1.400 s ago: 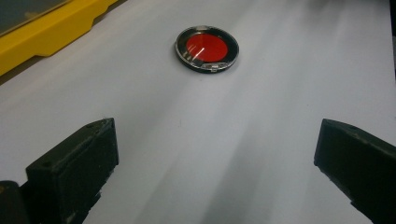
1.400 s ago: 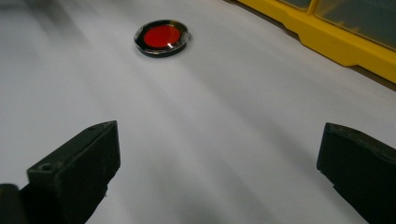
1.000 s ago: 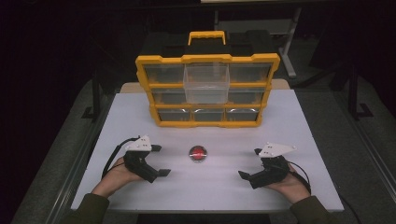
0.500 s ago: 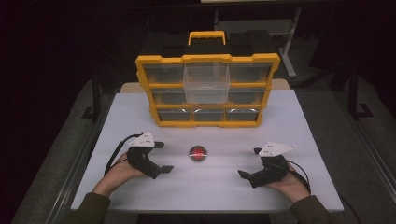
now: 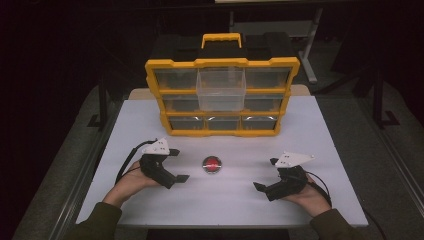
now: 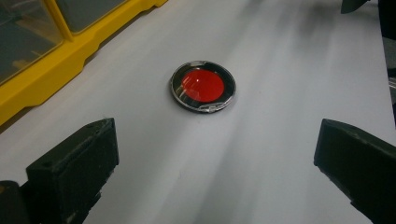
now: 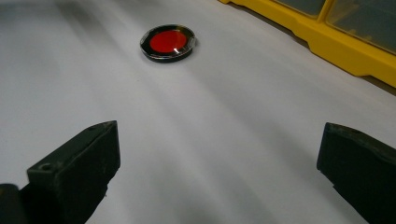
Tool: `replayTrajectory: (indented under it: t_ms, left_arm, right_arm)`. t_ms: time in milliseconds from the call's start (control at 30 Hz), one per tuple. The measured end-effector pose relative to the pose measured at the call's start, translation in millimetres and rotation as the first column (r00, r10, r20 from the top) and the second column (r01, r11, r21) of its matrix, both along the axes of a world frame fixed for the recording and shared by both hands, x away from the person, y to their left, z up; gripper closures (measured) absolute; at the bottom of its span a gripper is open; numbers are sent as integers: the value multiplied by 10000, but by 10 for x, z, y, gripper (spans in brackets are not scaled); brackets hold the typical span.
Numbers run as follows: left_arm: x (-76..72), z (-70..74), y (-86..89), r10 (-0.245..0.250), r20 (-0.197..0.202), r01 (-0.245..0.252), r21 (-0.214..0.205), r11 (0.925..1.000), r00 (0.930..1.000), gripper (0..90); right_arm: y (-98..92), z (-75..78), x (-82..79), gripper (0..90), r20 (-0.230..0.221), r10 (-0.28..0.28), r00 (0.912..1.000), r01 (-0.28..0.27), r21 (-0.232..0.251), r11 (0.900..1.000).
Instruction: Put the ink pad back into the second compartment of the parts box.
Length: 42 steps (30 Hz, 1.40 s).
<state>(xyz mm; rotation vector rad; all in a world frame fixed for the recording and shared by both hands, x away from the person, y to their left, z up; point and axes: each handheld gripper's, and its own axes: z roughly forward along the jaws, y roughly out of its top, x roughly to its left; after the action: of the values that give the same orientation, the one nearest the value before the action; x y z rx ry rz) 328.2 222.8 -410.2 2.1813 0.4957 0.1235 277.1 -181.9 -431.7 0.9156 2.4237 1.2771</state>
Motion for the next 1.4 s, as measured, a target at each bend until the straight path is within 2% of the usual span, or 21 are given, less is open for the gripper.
replayTrajectory:
  t_ms: [633,1400]
  left_arm:
    - [71,37,-90,-149,-15,149,-76,9999,9999,0]
    - [189,88,-248,-517,-72,518,43,9987,9986,0]
  right_arm:
    - [7,-2,-2,0,-28,17,10000,-17,-9,10000]
    - [-1,2,-2,0,-22,-20,10000,21,28,10000]
